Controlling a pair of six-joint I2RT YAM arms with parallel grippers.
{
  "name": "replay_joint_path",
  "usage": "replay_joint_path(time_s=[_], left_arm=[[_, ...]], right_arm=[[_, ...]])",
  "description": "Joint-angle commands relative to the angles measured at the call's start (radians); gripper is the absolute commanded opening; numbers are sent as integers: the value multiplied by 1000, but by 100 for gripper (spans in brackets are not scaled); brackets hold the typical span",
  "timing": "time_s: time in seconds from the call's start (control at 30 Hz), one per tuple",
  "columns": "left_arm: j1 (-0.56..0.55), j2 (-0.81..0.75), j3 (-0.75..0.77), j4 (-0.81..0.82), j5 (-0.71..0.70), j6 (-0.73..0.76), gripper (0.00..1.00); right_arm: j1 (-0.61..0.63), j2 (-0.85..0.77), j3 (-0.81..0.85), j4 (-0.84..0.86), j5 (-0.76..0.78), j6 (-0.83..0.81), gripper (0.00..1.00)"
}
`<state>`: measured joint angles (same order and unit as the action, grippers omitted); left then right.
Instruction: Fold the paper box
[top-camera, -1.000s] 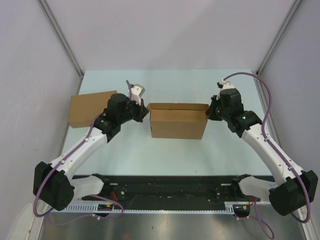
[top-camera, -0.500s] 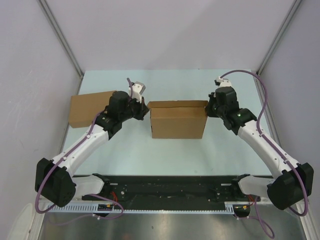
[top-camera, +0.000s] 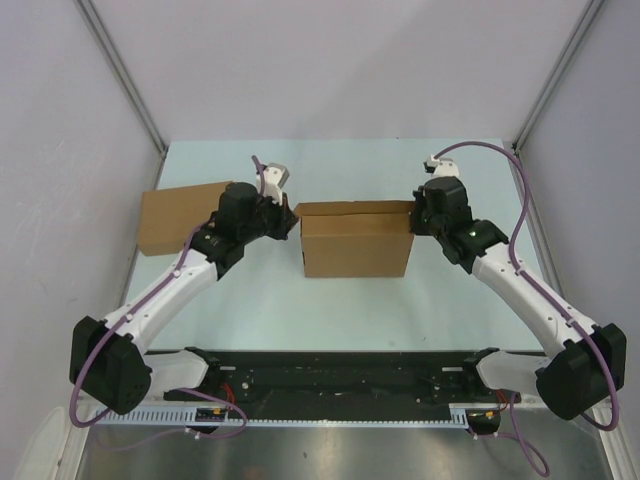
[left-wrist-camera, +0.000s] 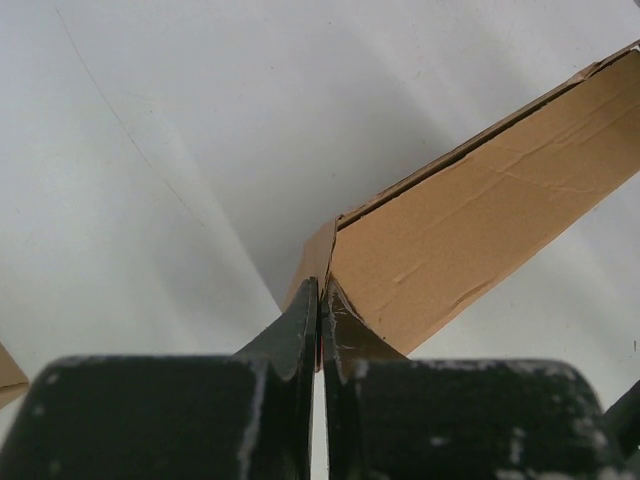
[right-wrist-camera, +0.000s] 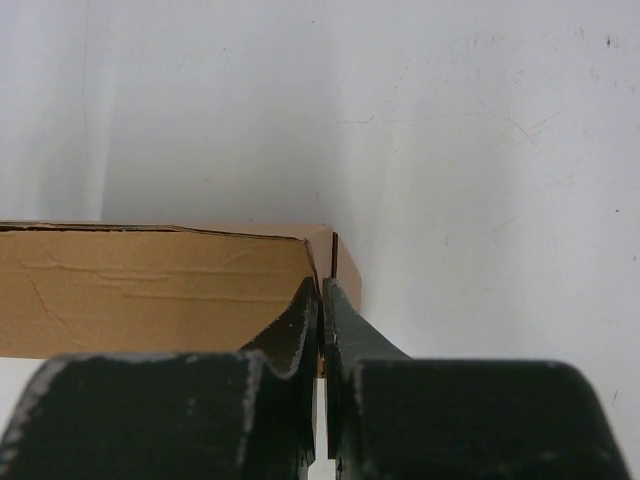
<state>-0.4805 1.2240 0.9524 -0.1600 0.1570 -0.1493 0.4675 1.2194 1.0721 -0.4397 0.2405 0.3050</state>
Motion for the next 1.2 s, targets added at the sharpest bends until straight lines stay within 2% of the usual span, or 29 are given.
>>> replay_joint_path(time_s=[0.0, 0.33, 0.5, 0.7, 1.17], left_arm=[[-4, -43, 40, 8, -31, -42, 4], [-4, -55, 60, 25, -24, -68, 4], [-4, -26, 112, -24, -8, -107, 0], [-4, 15, 171, -93, 10, -176, 0], [5, 12, 89, -35, 38, -383, 0]], right_arm=[[8, -24, -23, 21, 28, 3, 0], [20, -38, -27, 9, 34, -6, 0], [52, -35, -32, 4, 89, -24, 0], [88, -23, -34, 2, 137, -37, 0], [134, -8, -34, 2, 213, -76, 0]])
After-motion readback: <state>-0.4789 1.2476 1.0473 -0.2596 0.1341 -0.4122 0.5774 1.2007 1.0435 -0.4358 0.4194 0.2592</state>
